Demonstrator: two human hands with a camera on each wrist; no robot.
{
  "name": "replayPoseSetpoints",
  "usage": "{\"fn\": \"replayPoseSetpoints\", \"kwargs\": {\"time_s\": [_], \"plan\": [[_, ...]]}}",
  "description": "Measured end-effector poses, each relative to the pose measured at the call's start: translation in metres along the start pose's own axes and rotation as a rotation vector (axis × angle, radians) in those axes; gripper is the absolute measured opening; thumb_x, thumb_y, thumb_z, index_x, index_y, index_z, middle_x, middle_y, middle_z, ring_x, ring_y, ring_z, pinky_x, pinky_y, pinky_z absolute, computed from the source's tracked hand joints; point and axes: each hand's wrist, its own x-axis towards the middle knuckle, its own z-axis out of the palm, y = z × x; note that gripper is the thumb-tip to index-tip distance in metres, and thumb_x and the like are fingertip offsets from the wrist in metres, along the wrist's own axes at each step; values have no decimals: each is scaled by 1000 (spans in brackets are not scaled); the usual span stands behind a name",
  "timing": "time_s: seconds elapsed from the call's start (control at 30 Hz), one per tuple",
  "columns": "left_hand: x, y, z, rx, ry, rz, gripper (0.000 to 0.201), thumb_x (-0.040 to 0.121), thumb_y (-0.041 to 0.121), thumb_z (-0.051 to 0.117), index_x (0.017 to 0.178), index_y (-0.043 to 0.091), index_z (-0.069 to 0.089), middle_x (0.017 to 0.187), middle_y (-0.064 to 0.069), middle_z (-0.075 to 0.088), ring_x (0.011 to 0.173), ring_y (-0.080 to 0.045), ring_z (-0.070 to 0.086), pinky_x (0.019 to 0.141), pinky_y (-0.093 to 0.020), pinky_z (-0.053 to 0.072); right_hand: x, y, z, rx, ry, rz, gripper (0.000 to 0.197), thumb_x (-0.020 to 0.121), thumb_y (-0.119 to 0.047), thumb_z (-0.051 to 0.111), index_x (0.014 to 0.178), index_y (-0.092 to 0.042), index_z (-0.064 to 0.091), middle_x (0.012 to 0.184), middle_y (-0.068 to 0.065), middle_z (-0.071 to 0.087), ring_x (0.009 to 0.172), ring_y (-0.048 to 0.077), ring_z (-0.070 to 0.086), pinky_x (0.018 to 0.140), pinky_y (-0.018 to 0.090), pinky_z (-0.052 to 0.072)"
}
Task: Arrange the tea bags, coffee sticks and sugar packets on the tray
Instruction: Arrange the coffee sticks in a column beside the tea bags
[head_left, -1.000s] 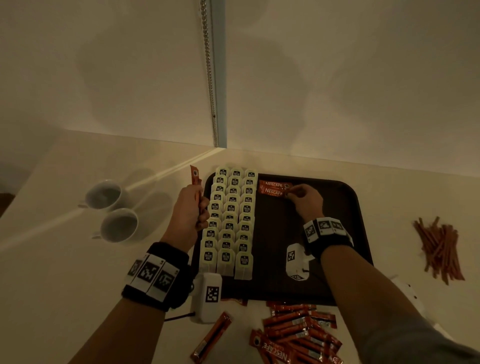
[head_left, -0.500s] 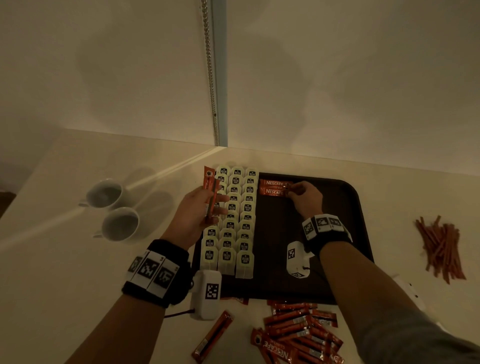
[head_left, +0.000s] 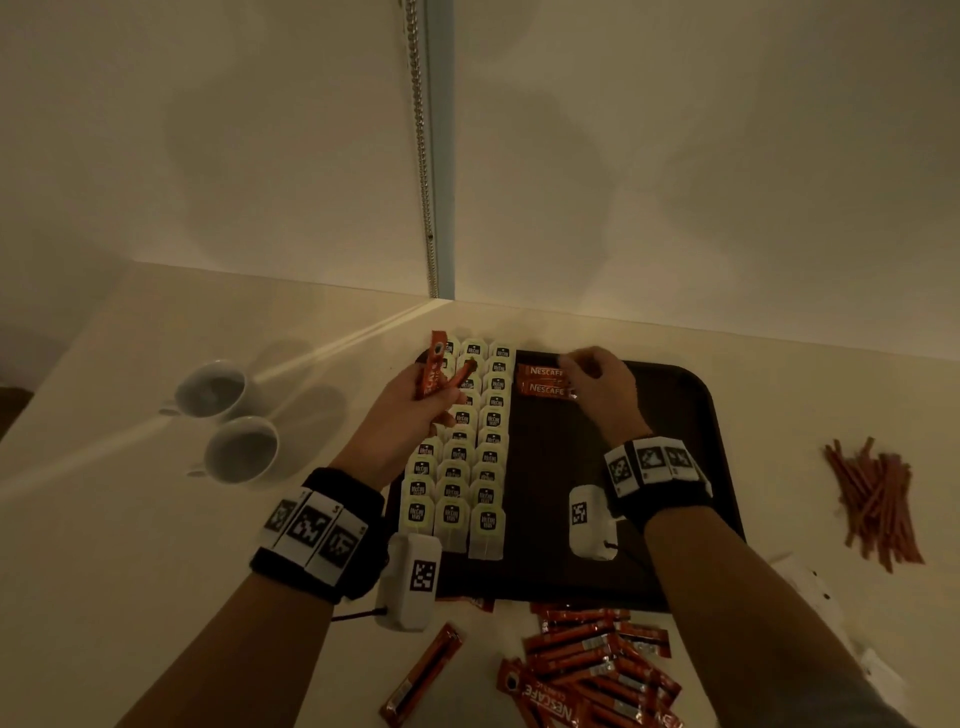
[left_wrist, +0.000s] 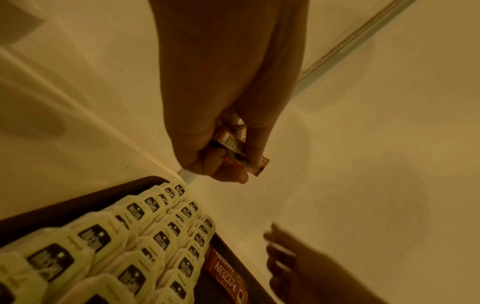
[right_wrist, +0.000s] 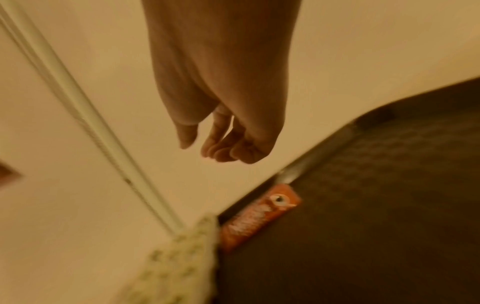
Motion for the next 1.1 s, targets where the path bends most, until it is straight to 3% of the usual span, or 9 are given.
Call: {"fn": "replayPoseSetpoints", "kwargs": {"time_s": [0.1, 0.2, 0.33, 0.5, 0.6, 0.73, 0.83, 0.93, 1.1], "plan": [[0, 6, 6, 133, -44, 57, 8, 89, 9, 62, 92, 12, 55, 87, -4, 61, 70, -9, 55, 70, -21, 43, -27, -44, 4, 191, -303, -30, 37, 90, -45, 53, 106, -11, 60, 94, 1, 65, 85, 14, 62, 73, 25, 51], [2, 12, 10, 205, -105, 115, 13, 85, 7, 66, 83, 3, 54, 77, -5, 55, 71, -9, 54, 71, -21, 44, -48, -68, 9, 262, -483, -90, 31, 90, -35, 57, 106, -9, 61, 85, 3, 65, 70, 10, 61, 62, 18, 50], [-2, 19, 8, 24, -79, 67, 23, 92, 20, 59, 78, 6, 49, 76, -6, 60, 70, -10, 60, 67, -23, 47, -57, -73, 3, 349, -466, -170, 19, 89, -7, 59, 107, 0, 60, 89, 8, 65, 70, 8, 64, 67, 18, 53], [-13, 23, 4, -453, 38, -25, 18, 98, 22, 48, 101, 8, 57, 92, -7, 71, 82, -21, 71, 70, -26, 58, -68, -73, -1, 534, -342, -190, 24, 89, 2, 55, 113, -4, 58, 104, 19, 61, 87, 13, 64, 73, 19, 54], [-18, 23, 7, -450, 27, 64, 16, 90, 14, 60, 104, 7, 64, 95, -8, 72, 86, -21, 71, 74, -22, 57, -74, -72, 3, 593, -283, -186, 22, 88, 6, 55, 108, -4, 57, 105, 22, 59, 89, 17, 63, 73, 19, 55], [-18, 24, 9, -356, 131, 158, 16, 81, -1, 68, 97, 3, 70, 90, -12, 73, 82, -19, 71, 73, -20, 56, -82, -70, 6, 642, -323, -160, 20, 87, 0, 58, 106, -5, 55, 98, 10, 60, 84, 18, 63, 77, 25, 56], [-19, 27, 10, -229, 167, 218, 12, 79, 3, 73, 89, 9, 73, 84, -8, 74, 79, -18, 72, 72, -22, 57, -87, -68, 10, 637, -391, -109, 20, 91, -4, 55, 111, -6, 56, 96, 7, 60, 79, 12, 63, 74, 24, 55], [-20, 29, 11, -115, 190, 281, 16, 79, 5, 74, 94, 7, 72, 83, -6, 73, 75, -13, 72, 69, -20, 57, -91, -67, 16, 706, -431, -16, 22, 91, -9, 55, 113, -5, 57, 98, 5, 60, 81, 10, 63, 76, 22, 54], [-20, 27, 10, -109, 173, 279, 15, 78, 2, 74, 91, 7, 71, 84, -8, 72, 75, -15, 72, 69, -22, 57, -94, -70, 16, 688, -397, -42, 14, 89, -7, 58, 102, -7, 61, 89, 2, 62, 75, 8, 61, 70, 18, 53]]}}
